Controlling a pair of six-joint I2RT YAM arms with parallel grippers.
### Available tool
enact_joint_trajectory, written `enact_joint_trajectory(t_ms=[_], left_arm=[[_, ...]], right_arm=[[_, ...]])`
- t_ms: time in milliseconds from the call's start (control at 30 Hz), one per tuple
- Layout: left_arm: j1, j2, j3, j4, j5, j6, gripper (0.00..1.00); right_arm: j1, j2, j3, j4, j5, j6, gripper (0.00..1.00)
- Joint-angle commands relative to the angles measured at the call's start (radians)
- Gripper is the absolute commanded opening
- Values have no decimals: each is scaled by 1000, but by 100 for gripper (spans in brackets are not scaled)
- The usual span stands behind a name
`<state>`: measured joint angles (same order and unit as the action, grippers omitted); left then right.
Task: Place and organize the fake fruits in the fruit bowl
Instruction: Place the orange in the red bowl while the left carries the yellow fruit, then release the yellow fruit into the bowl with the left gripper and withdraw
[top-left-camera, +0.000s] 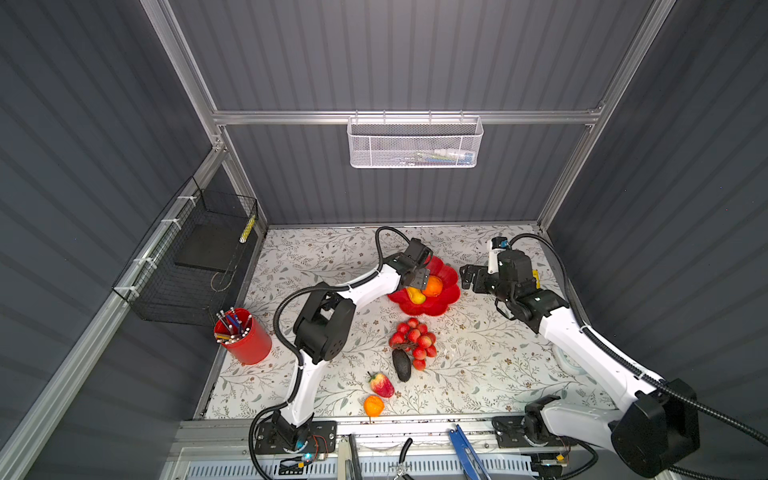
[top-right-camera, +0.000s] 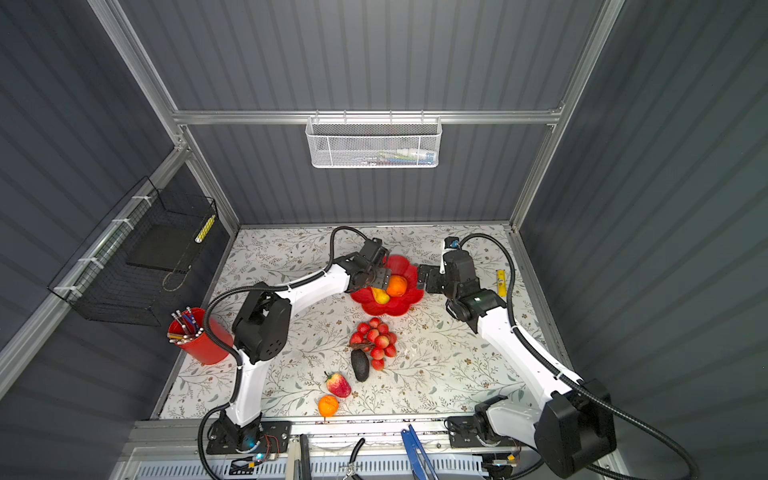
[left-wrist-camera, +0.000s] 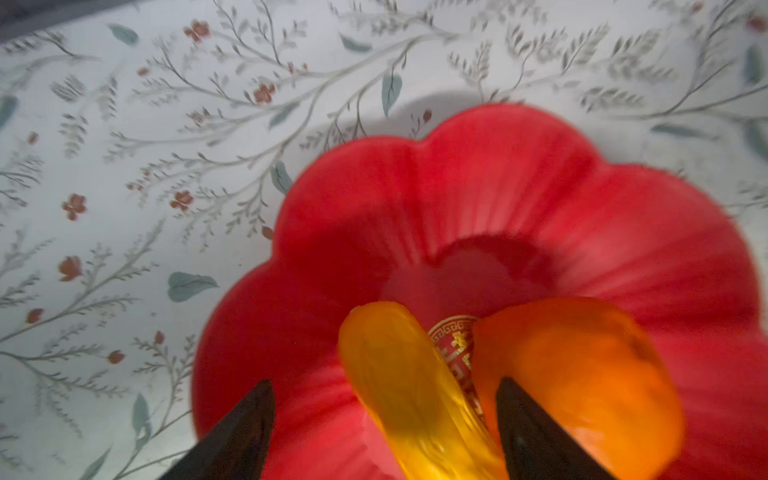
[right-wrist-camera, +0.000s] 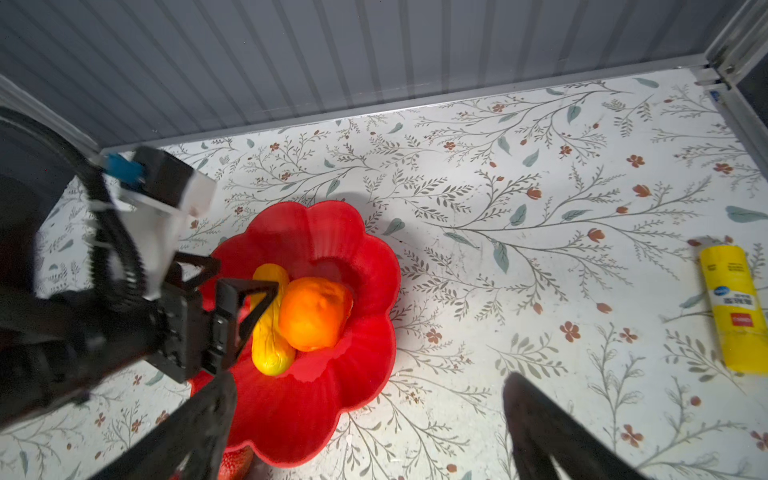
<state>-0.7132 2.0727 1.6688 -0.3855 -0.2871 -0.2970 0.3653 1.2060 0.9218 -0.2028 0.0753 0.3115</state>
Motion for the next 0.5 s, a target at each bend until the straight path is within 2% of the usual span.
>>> enact_joint_trajectory(t_ms=[0,100,200,333,467], left_arm=[[15,-194,-71,154,-39,-36,88],[24,-337,-223,264,-155,-50,92],[39,-489,-435,342,-234,-71,96],[62,-699,-689,342,-306,-170,100],[68,-880,-886,279,-375,-289,100]], right_arm=[[10,6,3,-23,-88,-60,95],[51,2,-21,-16,-148,-83,92],[140,-14,-62,11,-169,-126,90],[309,-11,-107,15,-134,-191,87],[445,-13,-158,60,-128,-202,82]])
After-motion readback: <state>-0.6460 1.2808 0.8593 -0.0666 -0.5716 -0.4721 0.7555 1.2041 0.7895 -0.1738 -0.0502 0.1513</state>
